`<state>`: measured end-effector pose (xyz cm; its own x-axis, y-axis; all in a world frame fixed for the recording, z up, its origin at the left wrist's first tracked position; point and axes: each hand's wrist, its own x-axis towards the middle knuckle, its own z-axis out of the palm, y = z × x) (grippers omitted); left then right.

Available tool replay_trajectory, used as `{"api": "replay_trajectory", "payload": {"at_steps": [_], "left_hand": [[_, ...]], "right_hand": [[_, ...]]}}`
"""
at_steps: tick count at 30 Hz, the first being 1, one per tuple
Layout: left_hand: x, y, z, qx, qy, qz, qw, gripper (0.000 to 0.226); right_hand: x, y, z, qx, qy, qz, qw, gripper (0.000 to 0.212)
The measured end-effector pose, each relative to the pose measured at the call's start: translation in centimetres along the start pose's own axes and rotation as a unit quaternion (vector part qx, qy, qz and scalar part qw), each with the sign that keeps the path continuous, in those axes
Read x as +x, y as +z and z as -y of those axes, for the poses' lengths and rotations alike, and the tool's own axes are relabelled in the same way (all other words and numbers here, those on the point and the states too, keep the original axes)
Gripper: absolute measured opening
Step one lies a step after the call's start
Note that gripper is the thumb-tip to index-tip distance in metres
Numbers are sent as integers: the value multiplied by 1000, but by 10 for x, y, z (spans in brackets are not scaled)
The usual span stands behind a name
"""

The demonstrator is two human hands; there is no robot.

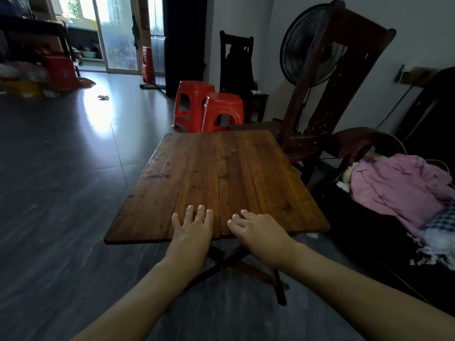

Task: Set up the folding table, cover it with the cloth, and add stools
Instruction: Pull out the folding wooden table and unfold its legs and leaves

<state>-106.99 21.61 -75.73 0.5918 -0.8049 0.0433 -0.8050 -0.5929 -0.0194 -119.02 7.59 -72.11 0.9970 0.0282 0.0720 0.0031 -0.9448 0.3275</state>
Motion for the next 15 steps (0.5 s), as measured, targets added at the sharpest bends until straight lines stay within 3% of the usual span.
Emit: {"api": "replay_trajectory", "payload": {"at_steps": [12, 15], "left_hand": [[-10, 15, -18, 10, 3, -13, 1000, 102], [-13, 21, -32, 28, 9, 5, 1000, 99]], "right_hand": [[-27, 5, 0, -1, -2, -4, 1000, 57], [-38, 12, 1, 20, 14, 27, 999, 58]]}}
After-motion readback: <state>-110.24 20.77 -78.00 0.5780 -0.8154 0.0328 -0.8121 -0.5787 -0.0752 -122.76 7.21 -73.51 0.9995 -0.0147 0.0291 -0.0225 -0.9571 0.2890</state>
